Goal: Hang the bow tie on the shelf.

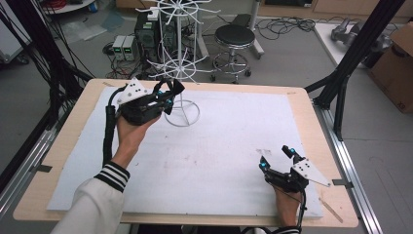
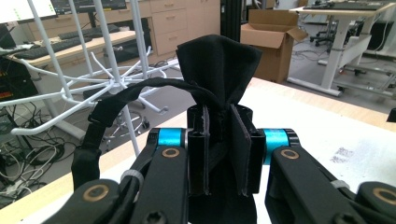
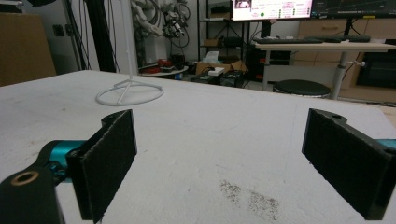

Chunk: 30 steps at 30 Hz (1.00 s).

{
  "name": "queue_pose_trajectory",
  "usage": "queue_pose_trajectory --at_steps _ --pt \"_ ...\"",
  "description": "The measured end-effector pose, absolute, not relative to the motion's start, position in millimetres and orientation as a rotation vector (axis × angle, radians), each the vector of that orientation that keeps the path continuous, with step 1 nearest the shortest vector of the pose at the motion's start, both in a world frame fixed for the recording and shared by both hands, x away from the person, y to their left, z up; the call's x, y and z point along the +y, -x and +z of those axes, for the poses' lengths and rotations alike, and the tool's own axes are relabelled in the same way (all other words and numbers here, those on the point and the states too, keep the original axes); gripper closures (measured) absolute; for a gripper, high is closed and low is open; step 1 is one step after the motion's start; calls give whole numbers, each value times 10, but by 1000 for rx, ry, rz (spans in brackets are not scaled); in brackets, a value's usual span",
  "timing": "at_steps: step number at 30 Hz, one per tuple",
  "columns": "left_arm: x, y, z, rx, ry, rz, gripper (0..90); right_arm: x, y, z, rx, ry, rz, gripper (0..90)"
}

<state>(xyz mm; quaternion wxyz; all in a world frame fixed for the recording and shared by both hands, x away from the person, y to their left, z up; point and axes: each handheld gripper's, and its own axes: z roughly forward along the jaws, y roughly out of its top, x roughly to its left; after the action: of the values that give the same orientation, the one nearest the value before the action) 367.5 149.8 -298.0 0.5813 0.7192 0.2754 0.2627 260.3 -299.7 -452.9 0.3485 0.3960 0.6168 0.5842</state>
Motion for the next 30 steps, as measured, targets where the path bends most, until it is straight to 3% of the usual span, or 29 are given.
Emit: queue_pose_trajectory --at_steps 30 --pt "1360 -4043 -3274 726 -1727 596 773 -3010 -2605 -4530 1592 -1030 1523 92"
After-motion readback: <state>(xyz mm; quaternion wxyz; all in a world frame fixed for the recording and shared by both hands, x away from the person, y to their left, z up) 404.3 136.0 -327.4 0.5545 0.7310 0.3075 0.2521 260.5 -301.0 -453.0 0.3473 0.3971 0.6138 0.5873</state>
